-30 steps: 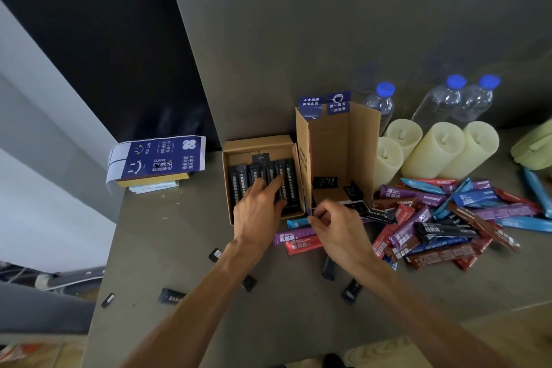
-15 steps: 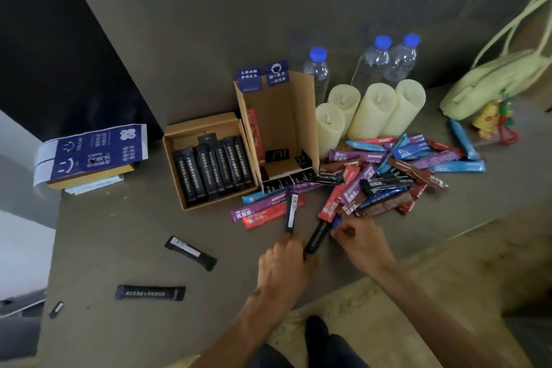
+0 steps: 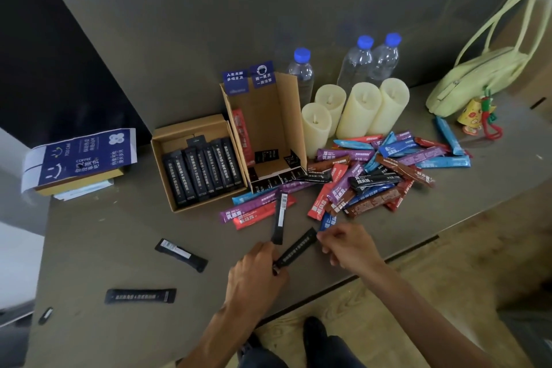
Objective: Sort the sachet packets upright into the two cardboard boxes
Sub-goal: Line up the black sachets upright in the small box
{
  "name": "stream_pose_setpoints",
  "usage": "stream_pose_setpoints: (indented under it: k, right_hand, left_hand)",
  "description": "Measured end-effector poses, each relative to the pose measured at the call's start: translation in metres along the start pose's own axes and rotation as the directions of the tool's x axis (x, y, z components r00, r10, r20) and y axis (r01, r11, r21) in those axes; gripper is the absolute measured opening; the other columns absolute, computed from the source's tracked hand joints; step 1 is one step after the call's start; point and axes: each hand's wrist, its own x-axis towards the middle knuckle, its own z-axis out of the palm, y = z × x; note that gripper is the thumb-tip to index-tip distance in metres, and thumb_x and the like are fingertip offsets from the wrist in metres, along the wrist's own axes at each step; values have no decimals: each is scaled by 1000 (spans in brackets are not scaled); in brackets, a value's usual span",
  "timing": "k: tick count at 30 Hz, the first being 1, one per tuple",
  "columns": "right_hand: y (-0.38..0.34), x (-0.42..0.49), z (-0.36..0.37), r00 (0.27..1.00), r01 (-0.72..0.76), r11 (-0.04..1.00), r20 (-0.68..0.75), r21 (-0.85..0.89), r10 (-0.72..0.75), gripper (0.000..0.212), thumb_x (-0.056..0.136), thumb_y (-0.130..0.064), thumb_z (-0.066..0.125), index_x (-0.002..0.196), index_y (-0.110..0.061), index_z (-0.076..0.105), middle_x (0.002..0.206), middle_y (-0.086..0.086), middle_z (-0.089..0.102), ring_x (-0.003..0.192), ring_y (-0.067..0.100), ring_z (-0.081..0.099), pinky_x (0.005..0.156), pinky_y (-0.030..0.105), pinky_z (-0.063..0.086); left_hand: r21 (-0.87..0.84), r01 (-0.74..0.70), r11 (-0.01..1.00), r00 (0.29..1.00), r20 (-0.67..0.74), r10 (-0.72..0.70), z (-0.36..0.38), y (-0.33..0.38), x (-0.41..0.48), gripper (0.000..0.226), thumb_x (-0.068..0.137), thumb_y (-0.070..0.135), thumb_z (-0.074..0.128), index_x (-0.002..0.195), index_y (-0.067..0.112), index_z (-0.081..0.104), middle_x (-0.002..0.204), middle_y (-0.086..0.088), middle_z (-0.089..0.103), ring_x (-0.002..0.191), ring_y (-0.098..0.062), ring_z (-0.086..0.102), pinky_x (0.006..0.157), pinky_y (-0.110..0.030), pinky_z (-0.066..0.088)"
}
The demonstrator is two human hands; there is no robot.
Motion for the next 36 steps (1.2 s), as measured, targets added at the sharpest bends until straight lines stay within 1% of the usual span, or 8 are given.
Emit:
stream_pose_setpoints:
  k: [4, 7, 11, 14, 21, 26, 30, 36]
  right_hand:
    - [-10, -6, 9, 995, 12, 997, 94, 79, -20, 22, 92, -32, 69, 86, -11, 73, 70, 1, 70, 51, 13, 59, 44, 18, 39]
    - [-24, -11, 12, 985, 118, 984, 110, 134, -133, 18, 93, -19, 68, 82, -5, 70, 68, 5, 66, 53, 13, 55, 50, 25, 39]
    - [-57, -15, 7, 941, 292, 954, 155, 69, -300, 17, 94, -21, 66, 83, -9, 70, 74, 16, 69, 57, 15, 57, 61, 30, 45]
    - [-87, -15, 8, 900, 376, 926, 228, 29, -373, 14, 94, -22, 66, 85, -13, 70, 75, 11, 71, 58, 14, 59, 63, 28, 48]
    - [-132, -9, 45, 853, 495, 868, 175, 31, -492, 10, 94, -20, 67, 101, -18, 73, 82, -1, 74, 65, 11, 66, 59, 24, 51]
    - [-135, 1, 81, 824, 552, 819, 251, -158, -507, 17, 97, -18, 62, 111, -15, 71, 99, -3, 69, 72, 1, 61, 57, 8, 43]
    - [-135, 5, 101, 843, 535, 804, 233, -262, -485, 21, 100, -17, 54, 116, -17, 67, 104, 3, 67, 76, 6, 63, 54, 11, 46]
    - [-134, 14, 111, 850, 527, 765, 237, -371, -471, 31, 100, -12, 52, 129, -14, 61, 125, 11, 64, 107, 20, 64, 91, 33, 55]
  left_hand:
    - [-11, -29, 1000, 997, -69, 28, -8, -12, -5, 15, 85, 41, 60, 90, 31, 50, 90, 15, 55, 83, -11, 60, 73, -30, 51]
    - [-65, -66, 996, 993, -103, 60, -14, -15, -2, 16, 84, 39, 65, 85, 33, 50, 82, 16, 51, 73, -6, 54, 68, -28, 50]
    - [-210, -136, 968, 978, -183, 98, -32, -16, 7, 12, 85, 32, 72, 92, 31, 62, 87, 18, 55, 70, -1, 54, 61, -10, 39]
    - [-298, -171, 939, 971, -212, 110, -56, -15, 13, 10, 87, 19, 71, 95, 26, 70, 81, 20, 62, 68, 1, 57, 61, -7, 40]
    - [-470, 20, 882, 913, -350, -207, -104, -47, 33, 3, 92, 20, 67, 91, 22, 69, 82, 13, 68, 76, -1, 64, 57, -6, 45]
    - [-442, 142, 885, 875, -361, -321, -125, -74, 79, 3, 87, 23, 70, 84, 22, 69, 83, 4, 72, 79, -18, 71, 77, -35, 60]
    - [-434, 191, 880, 870, -341, -357, -125, -71, 104, 2, 84, 26, 69, 85, 25, 71, 87, 0, 73, 76, -22, 72, 76, -39, 61]
    - [-436, 250, 865, 846, -337, -414, -115, -59, 119, 10, 89, 21, 68, 98, 19, 72, 90, 0, 70, 77, -18, 68, 69, -34, 60]
